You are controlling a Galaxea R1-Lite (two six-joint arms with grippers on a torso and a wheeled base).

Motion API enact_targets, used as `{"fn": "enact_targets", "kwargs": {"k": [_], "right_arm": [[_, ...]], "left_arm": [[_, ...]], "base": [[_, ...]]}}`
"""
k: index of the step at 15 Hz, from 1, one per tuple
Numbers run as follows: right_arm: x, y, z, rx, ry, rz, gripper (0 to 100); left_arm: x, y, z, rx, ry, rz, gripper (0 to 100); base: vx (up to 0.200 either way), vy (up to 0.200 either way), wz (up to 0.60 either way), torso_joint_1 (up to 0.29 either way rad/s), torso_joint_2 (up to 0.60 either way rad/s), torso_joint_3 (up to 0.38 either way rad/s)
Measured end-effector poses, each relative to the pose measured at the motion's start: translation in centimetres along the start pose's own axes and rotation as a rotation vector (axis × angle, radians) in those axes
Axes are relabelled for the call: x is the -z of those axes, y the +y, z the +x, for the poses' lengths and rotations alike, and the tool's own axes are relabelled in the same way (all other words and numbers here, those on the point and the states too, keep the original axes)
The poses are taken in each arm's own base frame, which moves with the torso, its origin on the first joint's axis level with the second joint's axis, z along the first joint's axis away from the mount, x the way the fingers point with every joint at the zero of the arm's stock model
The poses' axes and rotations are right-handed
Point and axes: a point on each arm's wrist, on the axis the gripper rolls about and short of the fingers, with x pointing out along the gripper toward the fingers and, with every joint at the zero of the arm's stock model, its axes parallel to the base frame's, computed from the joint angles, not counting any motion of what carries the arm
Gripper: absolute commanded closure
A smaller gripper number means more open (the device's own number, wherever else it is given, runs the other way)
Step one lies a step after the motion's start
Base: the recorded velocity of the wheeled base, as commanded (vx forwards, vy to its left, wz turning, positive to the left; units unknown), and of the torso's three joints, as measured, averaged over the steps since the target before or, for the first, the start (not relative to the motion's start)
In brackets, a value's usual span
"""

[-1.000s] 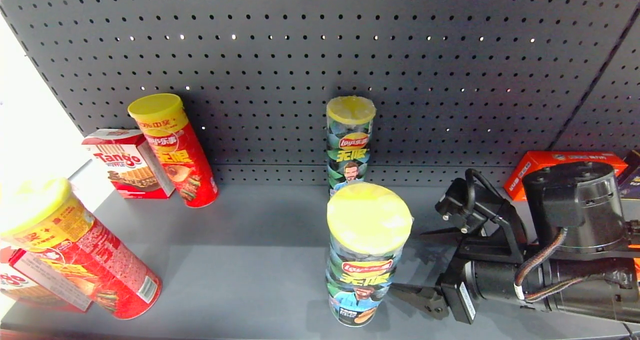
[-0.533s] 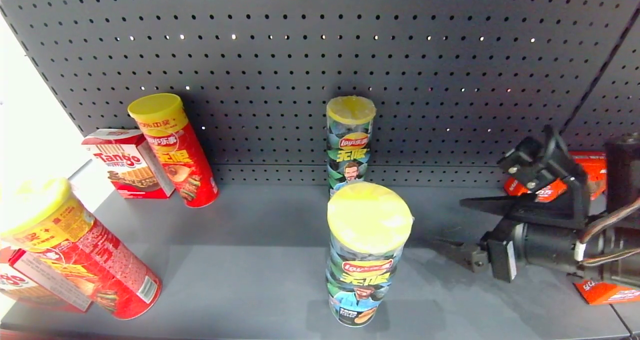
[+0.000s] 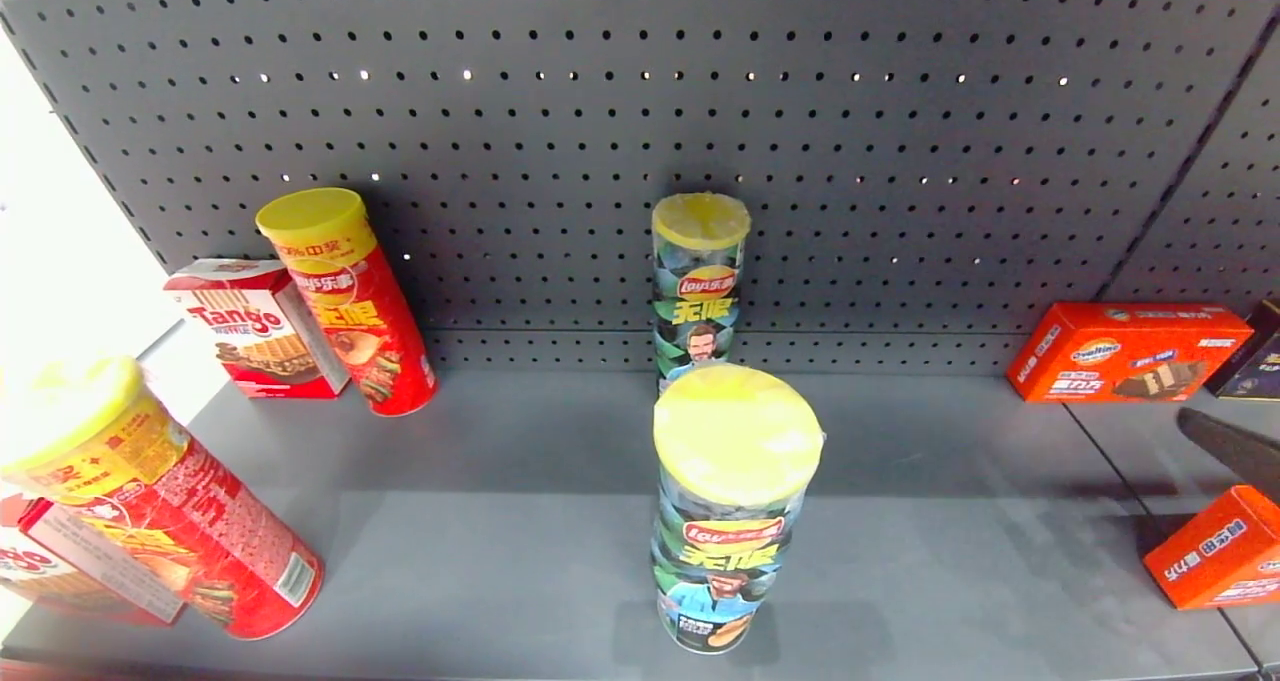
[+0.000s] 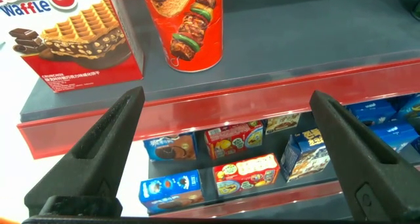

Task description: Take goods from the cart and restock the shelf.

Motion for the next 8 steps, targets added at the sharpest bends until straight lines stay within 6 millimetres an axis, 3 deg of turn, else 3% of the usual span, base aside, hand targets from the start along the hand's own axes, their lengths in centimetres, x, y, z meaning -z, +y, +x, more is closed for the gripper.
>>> {"fn": "enact_targets", "kwargs": {"k": [5,8], "right_arm": [[8.1,0.9,-7.8,0.227,-0.019,0.007,0],[12.6,1.8,-9.7,0.31,-0.01,0.042,0]], "left_arm": [[0.0,0.0,0.0,0.0,0.0,0.0,0],[0.0,0.0,0.0,0.0,0.0,0.0,0]], "base": [[0.0,0.0,0.0,0.0,0.0,0.0],[0.0,0.0,0.0,0.0,0.0,0.0]]}}
